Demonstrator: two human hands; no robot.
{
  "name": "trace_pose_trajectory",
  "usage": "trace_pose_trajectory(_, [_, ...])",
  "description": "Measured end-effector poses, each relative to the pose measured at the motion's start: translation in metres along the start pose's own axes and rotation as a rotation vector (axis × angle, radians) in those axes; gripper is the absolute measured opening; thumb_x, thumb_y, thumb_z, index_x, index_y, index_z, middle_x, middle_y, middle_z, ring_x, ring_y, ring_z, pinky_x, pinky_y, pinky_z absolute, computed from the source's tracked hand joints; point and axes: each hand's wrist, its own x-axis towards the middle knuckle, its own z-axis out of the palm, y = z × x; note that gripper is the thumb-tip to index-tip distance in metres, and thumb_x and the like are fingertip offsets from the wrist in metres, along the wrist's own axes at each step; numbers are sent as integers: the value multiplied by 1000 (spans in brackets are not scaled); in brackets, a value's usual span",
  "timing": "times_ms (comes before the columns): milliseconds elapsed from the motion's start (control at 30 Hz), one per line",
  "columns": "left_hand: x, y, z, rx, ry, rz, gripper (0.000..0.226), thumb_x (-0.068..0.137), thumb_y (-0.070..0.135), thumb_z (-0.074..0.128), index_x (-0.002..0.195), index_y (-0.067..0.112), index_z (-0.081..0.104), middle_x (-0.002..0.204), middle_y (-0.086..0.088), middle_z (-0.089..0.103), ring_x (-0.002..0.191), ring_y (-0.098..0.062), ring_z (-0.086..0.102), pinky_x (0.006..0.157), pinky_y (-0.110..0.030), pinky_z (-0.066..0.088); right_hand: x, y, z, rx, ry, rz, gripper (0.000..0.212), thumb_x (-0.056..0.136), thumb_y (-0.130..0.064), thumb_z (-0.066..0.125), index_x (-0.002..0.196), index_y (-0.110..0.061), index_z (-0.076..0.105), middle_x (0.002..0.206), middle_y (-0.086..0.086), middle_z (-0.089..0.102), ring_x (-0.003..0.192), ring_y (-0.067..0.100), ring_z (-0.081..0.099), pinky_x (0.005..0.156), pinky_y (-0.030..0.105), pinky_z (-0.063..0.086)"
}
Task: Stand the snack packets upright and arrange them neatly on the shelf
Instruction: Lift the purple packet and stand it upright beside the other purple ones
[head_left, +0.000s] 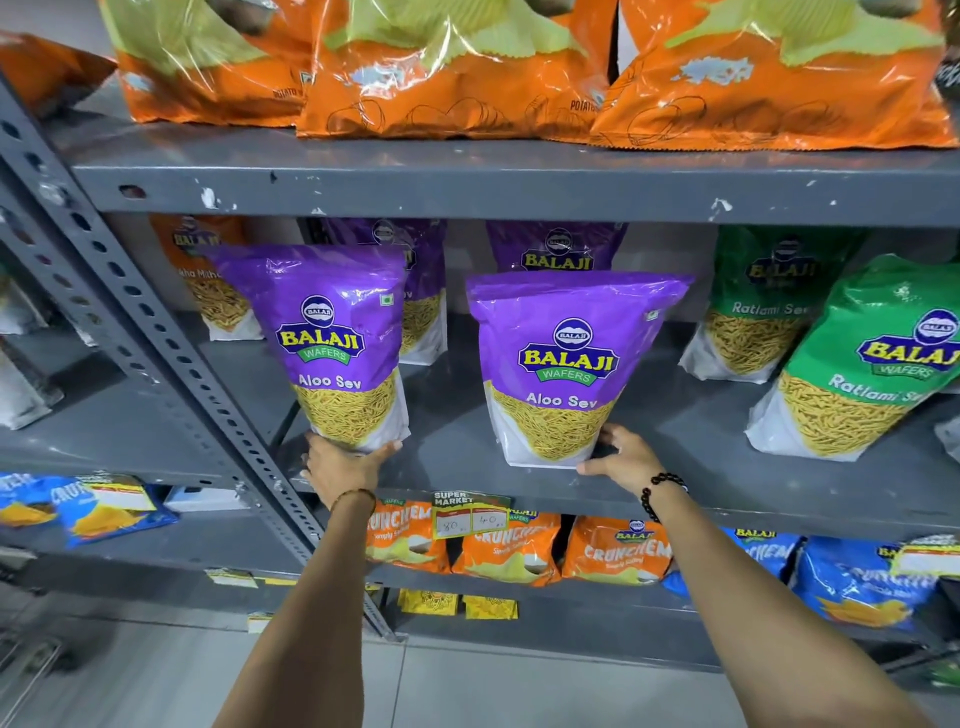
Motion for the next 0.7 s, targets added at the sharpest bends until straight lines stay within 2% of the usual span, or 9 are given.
trace_pose_trajectory(100, [-3,-1,0,-7,36,16,107,38,40,93,123,2,41,127,-23,56,121,-40,50,104,-55,41,-1,-1,1,-5,1,-3,60,62,-9,80,117,-17,57,119,3,65,102,18,58,92,35,45])
trace_pose_trajectory(233, [-4,0,0,-8,43,40,105,38,41,92,122,2,42,125,-23,57,120,-41,50,103,-56,42,-2,-1,1,-6,0,0,60,63,-9,79,118,-17,56,121,5,65,109,23,59,99,43,46])
trace_pose_trajectory(700, [-7,-1,-1,-23,34,37,102,42,39,91,122,4,41,126,-21,54,121,-39,48,102,-57,42,1,1,2,-11,3,-2,63,64,-10,79,121,-14,55,124,6,64,113,25,58,101,46,45])
